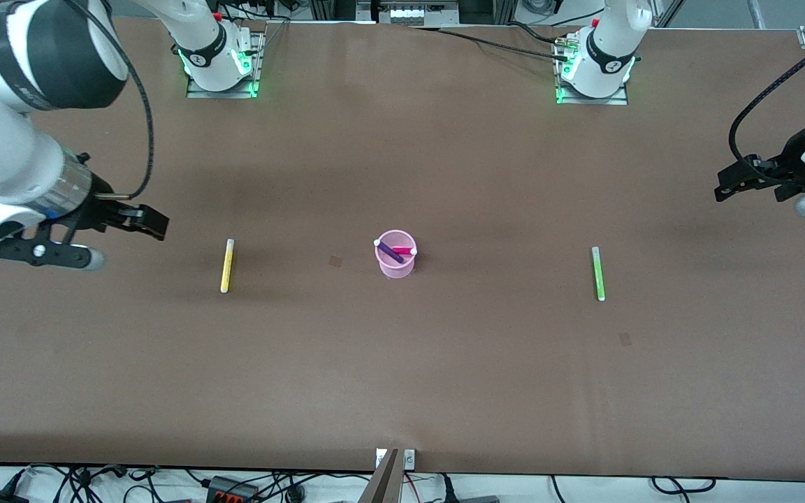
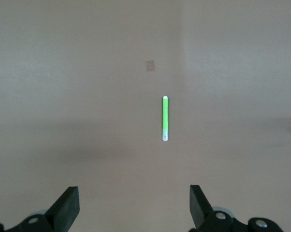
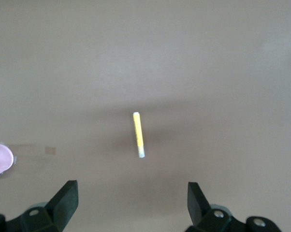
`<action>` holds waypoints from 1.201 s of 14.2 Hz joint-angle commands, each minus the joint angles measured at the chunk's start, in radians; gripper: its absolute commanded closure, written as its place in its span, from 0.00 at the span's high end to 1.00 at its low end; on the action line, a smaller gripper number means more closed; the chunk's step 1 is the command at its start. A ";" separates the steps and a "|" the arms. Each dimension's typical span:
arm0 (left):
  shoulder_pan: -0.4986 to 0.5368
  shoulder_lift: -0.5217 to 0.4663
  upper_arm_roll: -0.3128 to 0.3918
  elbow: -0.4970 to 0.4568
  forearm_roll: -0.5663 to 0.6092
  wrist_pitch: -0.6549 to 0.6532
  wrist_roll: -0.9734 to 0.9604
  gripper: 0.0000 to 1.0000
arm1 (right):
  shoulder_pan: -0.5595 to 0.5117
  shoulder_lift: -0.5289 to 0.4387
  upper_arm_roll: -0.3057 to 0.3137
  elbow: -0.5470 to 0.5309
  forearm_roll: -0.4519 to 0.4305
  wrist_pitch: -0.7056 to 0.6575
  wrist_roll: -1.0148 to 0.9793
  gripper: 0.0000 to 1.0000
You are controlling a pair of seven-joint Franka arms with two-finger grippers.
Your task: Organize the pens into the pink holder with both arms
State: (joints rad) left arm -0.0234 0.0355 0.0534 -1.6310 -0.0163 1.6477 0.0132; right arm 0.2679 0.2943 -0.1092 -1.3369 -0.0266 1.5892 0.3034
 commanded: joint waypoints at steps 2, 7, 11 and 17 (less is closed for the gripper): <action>0.005 -0.022 0.000 -0.017 -0.021 -0.008 -0.002 1.00 | -0.022 -0.044 -0.037 -0.008 0.010 -0.017 -0.079 1.00; 0.003 -0.022 0.000 -0.017 -0.021 -0.008 -0.002 1.00 | -0.097 -0.047 -0.043 -0.008 0.013 -0.020 -0.184 1.00; 0.003 -0.022 0.000 -0.017 -0.021 -0.008 -0.002 1.00 | -0.107 -0.052 -0.044 -0.005 0.013 -0.040 -0.211 1.00; 0.003 -0.022 -0.003 -0.015 -0.019 -0.009 -0.002 1.00 | -0.261 -0.110 0.057 -0.045 0.080 -0.029 -0.263 1.00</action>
State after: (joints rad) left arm -0.0235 0.0355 0.0528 -1.6310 -0.0163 1.6460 0.0132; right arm 0.0819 0.2291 -0.1180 -1.3383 0.0315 1.5612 0.0771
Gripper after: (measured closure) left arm 0.000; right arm 0.000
